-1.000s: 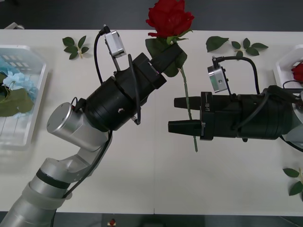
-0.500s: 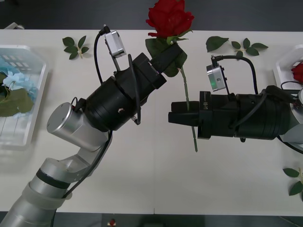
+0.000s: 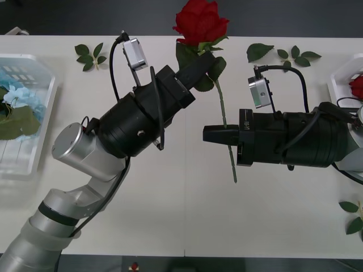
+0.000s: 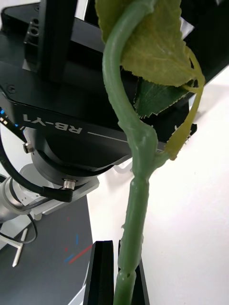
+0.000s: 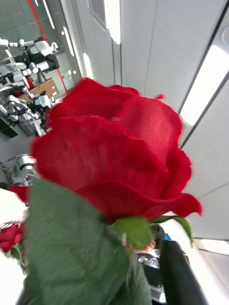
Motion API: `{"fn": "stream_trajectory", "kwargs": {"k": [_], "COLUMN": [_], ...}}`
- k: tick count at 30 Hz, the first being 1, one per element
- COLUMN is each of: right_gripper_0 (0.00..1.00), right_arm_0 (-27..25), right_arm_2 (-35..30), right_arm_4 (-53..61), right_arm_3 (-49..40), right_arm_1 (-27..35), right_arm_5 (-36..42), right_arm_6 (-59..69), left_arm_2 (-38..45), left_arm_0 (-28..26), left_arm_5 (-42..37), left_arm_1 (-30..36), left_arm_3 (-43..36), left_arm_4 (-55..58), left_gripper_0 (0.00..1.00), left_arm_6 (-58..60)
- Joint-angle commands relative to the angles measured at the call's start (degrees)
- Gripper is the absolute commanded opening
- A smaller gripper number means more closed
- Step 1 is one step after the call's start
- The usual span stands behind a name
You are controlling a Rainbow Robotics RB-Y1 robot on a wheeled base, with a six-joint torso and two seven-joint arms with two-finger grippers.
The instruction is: Put the red flowers into the right box and the blue flowers into the left box
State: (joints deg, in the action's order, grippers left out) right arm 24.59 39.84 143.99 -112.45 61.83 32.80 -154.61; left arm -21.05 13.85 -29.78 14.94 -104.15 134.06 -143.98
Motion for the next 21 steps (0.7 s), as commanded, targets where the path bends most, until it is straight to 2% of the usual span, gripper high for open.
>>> {"fn": "stream_trajectory", "kwargs": {"k": [1, 3, 8, 11, 17, 21], "right_gripper_0": [0.00, 0.00, 0.00, 0.00, 0.00, 0.00], "right_arm_0": [0.5, 0.6, 0.6, 0.6, 0.6, 0.6], "right_arm_2": [-0.9, -1.0, -2.6, -4.1, -7.1, -8.6], "right_arm_4": [1.1, 1.5, 1.9, 2.8, 3.5, 3.5], "right_arm_3": [-2.3, -2.3, -2.5, -2.5, 0.2, 5.7], "right_arm_1": [-0.6, -0.2, 2.2, 5.3, 13.3, 17.9], "right_arm_5": [0.4, 0.3, 0.4, 0.3, 1.0, 4.0], "right_arm_6": [-0.4, -0.4, -0.4, -0.4, 4.6, 9.4], "left_arm_2": [1.0, 1.5, 2.4, 2.4, 2.4, 2.4], "left_arm_0": [0.0, -1.4, -5.5, -8.3, -10.4, -9.7], "left_arm_5": [-2.2, -4.8, -10.8, -13.3, -14.0, -11.5], "left_arm_1": [3.7, 6.4, 14.7, 22.0, 36.4, 44.9], "left_arm_3": [-2.7, -2.7, -2.6, -2.6, -2.6, -2.3], "left_arm_4": [1.6, 2.3, 2.4, 0.9, -5.6, -9.0], "left_gripper_0": [0.85, 0.89, 0.90, 0.90, 0.90, 0.90], "left_arm_6": [0.8, 1.2, 1.9, 2.1, 2.1, 2.0]}}
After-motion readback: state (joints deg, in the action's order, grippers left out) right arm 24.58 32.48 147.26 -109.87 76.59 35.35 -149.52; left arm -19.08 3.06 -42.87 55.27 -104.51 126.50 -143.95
